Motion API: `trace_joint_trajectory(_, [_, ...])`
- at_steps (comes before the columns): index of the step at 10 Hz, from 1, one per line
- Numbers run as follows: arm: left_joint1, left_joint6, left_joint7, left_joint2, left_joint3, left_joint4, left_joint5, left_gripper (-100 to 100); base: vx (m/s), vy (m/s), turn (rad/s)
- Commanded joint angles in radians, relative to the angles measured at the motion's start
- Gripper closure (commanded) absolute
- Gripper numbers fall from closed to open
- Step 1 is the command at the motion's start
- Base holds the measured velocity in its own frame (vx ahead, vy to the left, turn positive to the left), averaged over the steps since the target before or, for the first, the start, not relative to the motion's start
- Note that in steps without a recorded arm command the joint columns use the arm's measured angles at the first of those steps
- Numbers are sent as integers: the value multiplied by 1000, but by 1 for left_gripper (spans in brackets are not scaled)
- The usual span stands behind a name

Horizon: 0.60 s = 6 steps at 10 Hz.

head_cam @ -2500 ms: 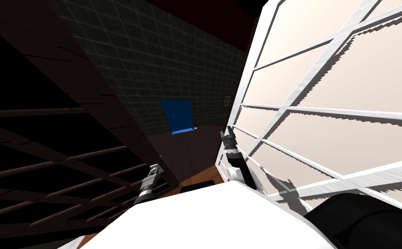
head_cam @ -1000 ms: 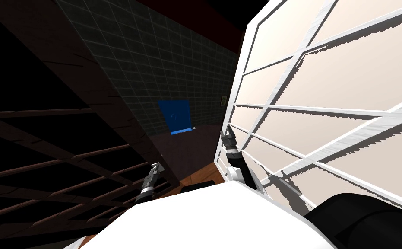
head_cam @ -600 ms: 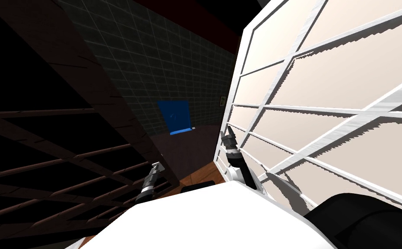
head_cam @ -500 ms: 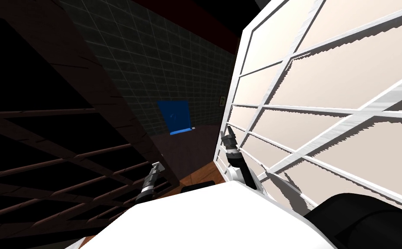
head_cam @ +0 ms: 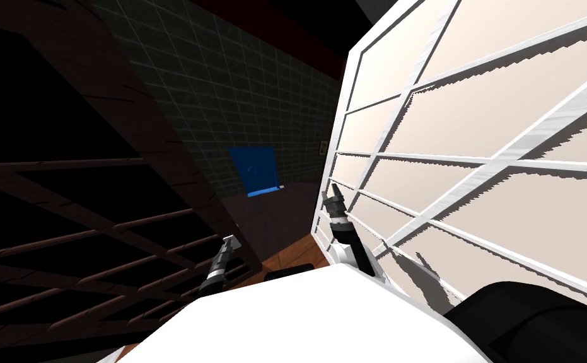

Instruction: Pull the door open

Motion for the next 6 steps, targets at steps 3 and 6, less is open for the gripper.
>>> trace_joint_trajectory(3, [-8, 3, 100, -5, -22, 11, 25, 100, -43, 8, -35])
trace_joint_trajectory(6, [-17, 3, 171, -1, -34, 20, 50, 100, -43, 10, -39])
